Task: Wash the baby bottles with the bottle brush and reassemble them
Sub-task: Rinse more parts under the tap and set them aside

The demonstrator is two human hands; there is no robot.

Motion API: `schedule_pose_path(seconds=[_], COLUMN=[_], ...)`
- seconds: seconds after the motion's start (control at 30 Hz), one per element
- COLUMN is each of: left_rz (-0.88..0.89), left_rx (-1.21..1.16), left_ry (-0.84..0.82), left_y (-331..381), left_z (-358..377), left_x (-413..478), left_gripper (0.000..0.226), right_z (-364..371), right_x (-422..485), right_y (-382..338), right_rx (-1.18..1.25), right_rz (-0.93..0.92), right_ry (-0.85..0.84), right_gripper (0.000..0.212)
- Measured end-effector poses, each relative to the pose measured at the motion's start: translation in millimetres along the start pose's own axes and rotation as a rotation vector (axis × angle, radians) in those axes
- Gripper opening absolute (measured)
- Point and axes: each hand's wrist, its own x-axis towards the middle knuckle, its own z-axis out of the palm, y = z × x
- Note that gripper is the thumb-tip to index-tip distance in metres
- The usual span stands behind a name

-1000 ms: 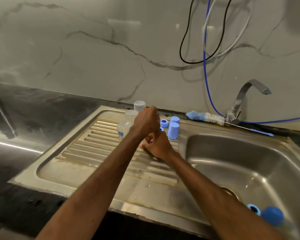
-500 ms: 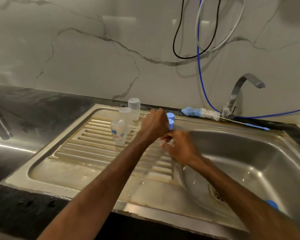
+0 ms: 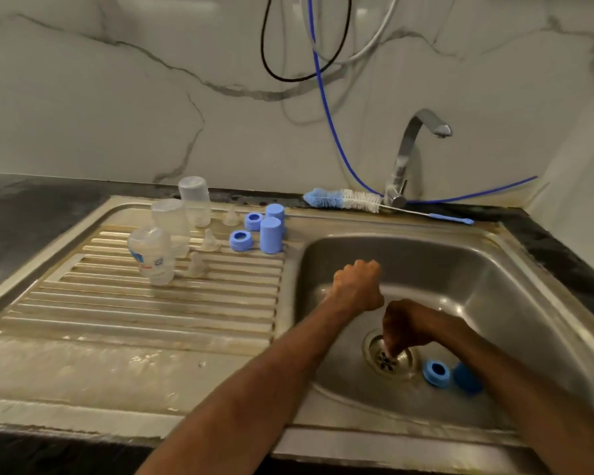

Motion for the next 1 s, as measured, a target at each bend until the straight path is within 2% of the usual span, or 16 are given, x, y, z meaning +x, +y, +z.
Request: schedule_pose_path(seconds=[0.13,0.23,0.37,0.47,0.63,0.83,1.0], left_rz=[0.010,0.005,0.008,0.005,-0.005,-0.012,-0.020], left_rx=[0.095,0.135,0.145,0.146,0.134,0.151,0.166], left_ry=[-0.040,-0.033,-0.019,-0.002,0.027,0.050,0.052], left_y=[1.2,-3.5,-5.7,-6.9,-13.2,-17.4,-19.7], left_z=[17.0,21.6,23.8,25.5,29.1,33.6,38.8], left_x=[2.5,1.0,-1.3,-1.0,4.6,11.9,19.4], left_gripper=[0.036,0.039,0.038,0.035,0.029,0.030,0.028], right_z=[2.2,13.1,20.9,25.0,16.5,-8.7,-21.3], right_x=[4.0,1.1,-3.4,-1.1,3.0,4.9,10.5], right_y=[16.0,30.4,34.1,32.8,35.9,42.4,38.3], right_rx=[-0.027,-0.141,-0.143,-0.068,0.054,0.450,0.670], right_rz=[0.150,0.216,0.269,0.256,0.195,0.081,0.058], right_ry=[-0.060,-0.085,-0.082,0.021,0.092,0.410,0.581], right_gripper=[0.046,0.038,0.039,0.032,0.037,0.033,0.035])
